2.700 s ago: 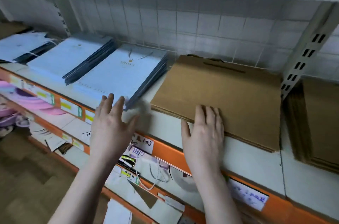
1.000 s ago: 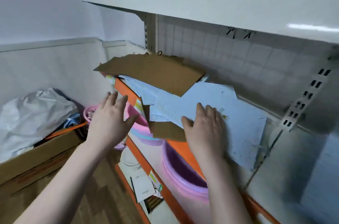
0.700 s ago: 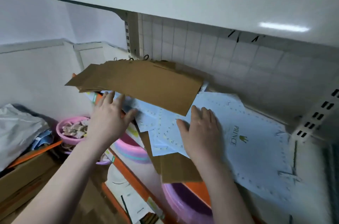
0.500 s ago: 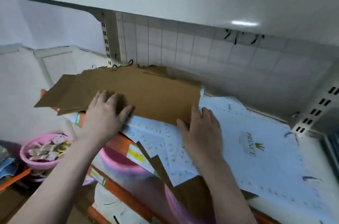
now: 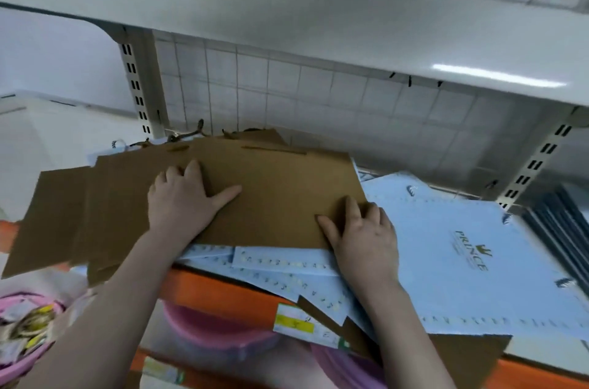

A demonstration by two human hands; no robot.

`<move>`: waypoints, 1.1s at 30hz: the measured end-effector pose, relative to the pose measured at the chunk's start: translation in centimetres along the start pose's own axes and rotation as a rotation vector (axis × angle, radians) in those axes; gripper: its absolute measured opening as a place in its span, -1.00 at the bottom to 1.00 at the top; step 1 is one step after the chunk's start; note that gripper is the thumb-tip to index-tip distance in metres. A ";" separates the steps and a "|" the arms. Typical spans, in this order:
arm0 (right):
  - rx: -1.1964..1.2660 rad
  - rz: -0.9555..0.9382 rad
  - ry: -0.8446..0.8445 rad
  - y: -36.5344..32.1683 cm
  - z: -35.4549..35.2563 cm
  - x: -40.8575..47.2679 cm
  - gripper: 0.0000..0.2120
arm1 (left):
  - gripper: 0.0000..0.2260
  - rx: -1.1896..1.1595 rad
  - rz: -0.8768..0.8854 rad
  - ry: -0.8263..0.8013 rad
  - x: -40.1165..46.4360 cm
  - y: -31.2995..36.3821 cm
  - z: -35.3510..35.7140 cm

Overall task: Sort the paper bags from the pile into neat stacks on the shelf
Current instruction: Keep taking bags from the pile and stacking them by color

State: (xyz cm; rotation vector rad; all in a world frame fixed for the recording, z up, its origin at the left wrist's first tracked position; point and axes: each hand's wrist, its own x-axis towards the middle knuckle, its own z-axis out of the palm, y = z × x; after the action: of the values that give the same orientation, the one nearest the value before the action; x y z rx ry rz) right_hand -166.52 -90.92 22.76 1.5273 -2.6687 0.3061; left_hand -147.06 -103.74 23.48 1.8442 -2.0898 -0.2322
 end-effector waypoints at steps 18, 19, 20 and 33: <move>0.572 0.117 0.099 2.9 -2.1 -0.4 -0.27 | -0.37 -0.738 0.033 0.424 -2.2 0.2 -2.3; 0.598 0.113 0.102 3.4 -2.5 -0.6 -0.28 | -0.37 -0.742 0.029 0.426 -2.7 0.5 -2.5; 0.610 0.105 0.109 3.9 -2.8 -0.9 -0.30 | -0.38 -0.741 0.025 0.429 -3.1 0.9 -2.7; 0.530 0.110 0.244 14.7 -5.0 -5.1 -0.44 | -0.41 -0.608 -0.046 0.378 -12.5 8.8 -0.6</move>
State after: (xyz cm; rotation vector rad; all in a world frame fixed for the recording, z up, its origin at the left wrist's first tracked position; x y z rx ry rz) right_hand -176.77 -78.41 24.80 1.3254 -2.5966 1.2019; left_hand -153.76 -90.08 25.21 1.4317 -1.5041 -0.4362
